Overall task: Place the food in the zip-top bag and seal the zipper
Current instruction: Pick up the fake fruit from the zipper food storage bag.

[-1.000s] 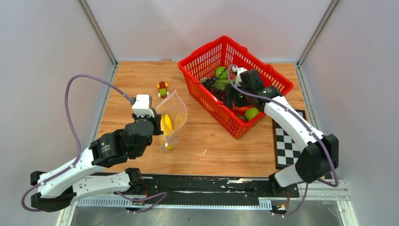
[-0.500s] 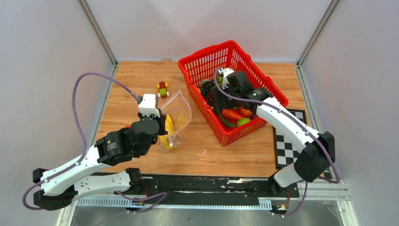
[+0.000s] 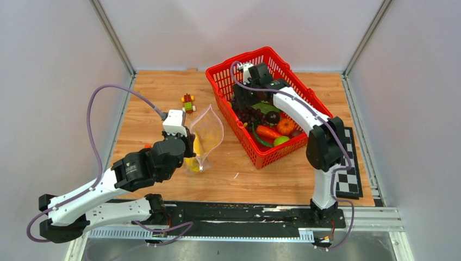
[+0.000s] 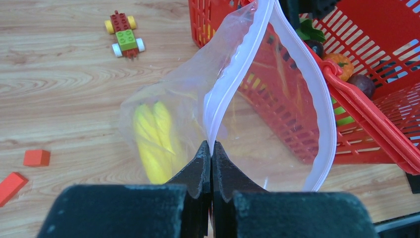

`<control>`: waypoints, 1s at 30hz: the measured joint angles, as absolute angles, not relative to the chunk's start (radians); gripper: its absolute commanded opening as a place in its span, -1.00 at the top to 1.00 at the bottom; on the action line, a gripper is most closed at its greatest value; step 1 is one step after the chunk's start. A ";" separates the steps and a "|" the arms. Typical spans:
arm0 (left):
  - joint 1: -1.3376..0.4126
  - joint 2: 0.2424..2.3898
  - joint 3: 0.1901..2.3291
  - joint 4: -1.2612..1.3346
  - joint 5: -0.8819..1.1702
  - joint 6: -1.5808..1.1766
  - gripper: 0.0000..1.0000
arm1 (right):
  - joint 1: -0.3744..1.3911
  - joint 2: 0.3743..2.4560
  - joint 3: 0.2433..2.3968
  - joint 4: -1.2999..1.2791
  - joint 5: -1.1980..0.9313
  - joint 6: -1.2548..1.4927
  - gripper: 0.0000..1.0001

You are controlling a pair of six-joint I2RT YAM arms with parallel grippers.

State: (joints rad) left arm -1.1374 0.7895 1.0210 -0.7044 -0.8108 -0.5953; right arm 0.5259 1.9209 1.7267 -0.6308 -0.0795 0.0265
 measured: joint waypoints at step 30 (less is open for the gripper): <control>-1.137 0.743 0.984 -0.683 -0.773 -0.601 1.00 | 0.465 2.153 1.816 -0.686 -0.159 -0.009 1.00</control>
